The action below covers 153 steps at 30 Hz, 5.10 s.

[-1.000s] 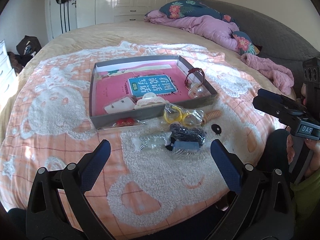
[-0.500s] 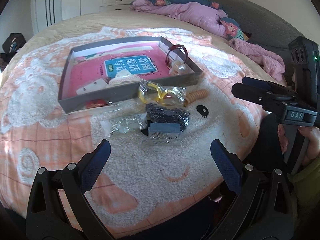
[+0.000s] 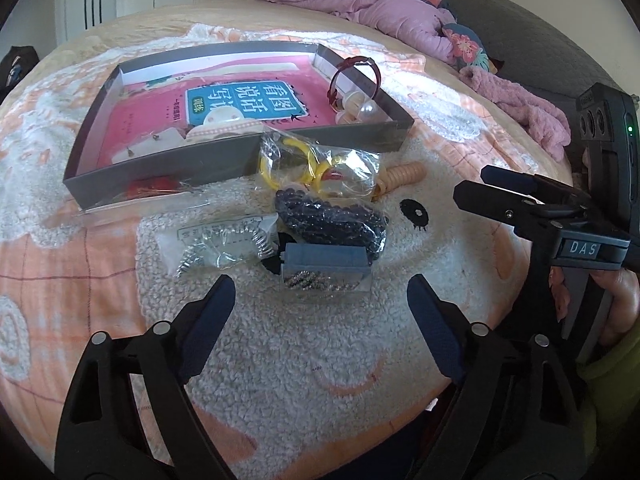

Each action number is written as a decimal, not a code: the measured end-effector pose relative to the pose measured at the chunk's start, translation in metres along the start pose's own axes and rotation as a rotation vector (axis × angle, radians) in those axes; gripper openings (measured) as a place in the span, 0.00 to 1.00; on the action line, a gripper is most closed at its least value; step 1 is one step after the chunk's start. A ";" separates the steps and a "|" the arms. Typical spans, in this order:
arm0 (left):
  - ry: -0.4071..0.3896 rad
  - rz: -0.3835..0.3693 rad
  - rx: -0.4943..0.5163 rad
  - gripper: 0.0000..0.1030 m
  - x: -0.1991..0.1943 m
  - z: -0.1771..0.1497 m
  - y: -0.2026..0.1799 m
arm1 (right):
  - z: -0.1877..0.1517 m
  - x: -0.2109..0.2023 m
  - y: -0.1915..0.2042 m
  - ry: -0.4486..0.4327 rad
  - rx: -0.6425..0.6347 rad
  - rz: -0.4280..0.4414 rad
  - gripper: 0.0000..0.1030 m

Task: Organize jewelry
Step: 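Grasp the blue-lidded clear box with left tool while right tool grasps the orange coiled spiral, then carry the box and spiral into the grey tray and open both tools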

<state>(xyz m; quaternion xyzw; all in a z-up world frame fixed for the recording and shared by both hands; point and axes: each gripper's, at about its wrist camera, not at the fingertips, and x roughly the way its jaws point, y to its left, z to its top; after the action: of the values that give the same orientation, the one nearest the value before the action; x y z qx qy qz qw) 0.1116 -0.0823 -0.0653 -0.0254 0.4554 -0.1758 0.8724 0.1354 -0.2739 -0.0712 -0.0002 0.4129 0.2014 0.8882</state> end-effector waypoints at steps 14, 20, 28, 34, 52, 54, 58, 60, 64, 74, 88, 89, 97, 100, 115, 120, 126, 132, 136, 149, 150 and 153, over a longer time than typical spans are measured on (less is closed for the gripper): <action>-0.005 0.011 0.029 0.36 0.018 0.005 0.002 | 0.009 0.047 0.004 0.068 -0.042 -0.054 0.93; -0.014 -0.011 0.025 0.35 0.014 0.005 0.004 | 0.015 0.060 0.012 0.068 -0.068 -0.080 0.94; -0.057 -0.019 0.029 0.35 -0.001 0.007 0.005 | 0.021 0.079 0.024 0.062 -0.105 -0.104 0.95; -0.071 -0.023 0.019 0.35 -0.007 0.008 0.009 | 0.021 0.078 0.027 0.045 -0.134 -0.070 0.55; -0.098 -0.017 -0.010 0.36 -0.019 0.007 0.020 | 0.001 0.060 0.026 0.089 -0.236 -0.061 0.24; -0.106 -0.015 -0.012 0.36 -0.023 0.008 0.021 | 0.001 0.056 0.026 0.078 -0.227 -0.056 0.19; -0.130 -0.003 -0.008 0.36 -0.031 0.012 0.022 | 0.004 0.041 0.025 0.037 -0.204 -0.011 0.18; -0.144 0.003 -0.011 0.36 -0.037 0.015 0.024 | 0.006 0.032 0.025 0.013 -0.199 -0.006 0.18; -0.171 0.021 -0.029 0.36 -0.049 0.020 0.033 | 0.017 0.013 0.024 -0.053 -0.176 0.021 0.18; -0.213 0.078 -0.080 0.36 -0.070 0.037 0.063 | 0.051 -0.022 0.038 -0.179 -0.206 0.064 0.18; -0.228 0.144 -0.086 0.36 -0.074 0.069 0.089 | 0.094 -0.023 0.071 -0.248 -0.255 0.137 0.18; -0.228 0.147 -0.085 0.36 -0.073 0.072 0.090 | 0.097 -0.022 0.072 -0.252 -0.255 0.140 0.18; -0.209 0.155 -0.081 0.36 -0.058 0.085 0.098 | 0.111 -0.011 0.077 -0.256 -0.261 0.152 0.18; -0.204 0.156 -0.079 0.36 -0.053 0.089 0.100 | 0.114 -0.005 0.078 -0.252 -0.260 0.156 0.18; -0.169 0.168 -0.082 0.36 -0.024 0.104 0.113 | 0.126 0.030 0.076 -0.203 -0.240 0.179 0.18; -0.152 0.160 -0.090 0.36 -0.011 0.104 0.119 | 0.127 0.051 0.077 -0.164 -0.226 0.189 0.18; -0.117 0.163 -0.088 0.36 0.006 0.102 0.124 | 0.120 0.076 0.076 -0.115 -0.206 0.179 0.18; -0.102 0.164 -0.085 0.36 0.013 0.102 0.127 | 0.112 0.098 0.069 -0.069 -0.188 0.159 0.18; -0.101 0.164 -0.086 0.36 0.015 0.102 0.128 | 0.107 0.107 0.065 -0.044 -0.178 0.153 0.18; -0.107 0.164 -0.084 0.36 0.013 0.102 0.126 | 0.103 0.096 0.061 -0.058 -0.143 0.166 0.37; -0.109 0.163 -0.084 0.36 0.013 0.102 0.126 | 0.103 0.092 0.061 -0.066 -0.141 0.167 0.38; -0.114 0.163 -0.083 0.36 0.011 0.103 0.125 | 0.104 0.081 0.059 -0.089 -0.127 0.173 0.47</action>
<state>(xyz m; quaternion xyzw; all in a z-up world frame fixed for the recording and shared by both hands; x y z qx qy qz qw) 0.2358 0.0191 -0.0395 -0.0342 0.4125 -0.0835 0.9065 0.2380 -0.1736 -0.0523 -0.0119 0.3577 0.3029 0.8833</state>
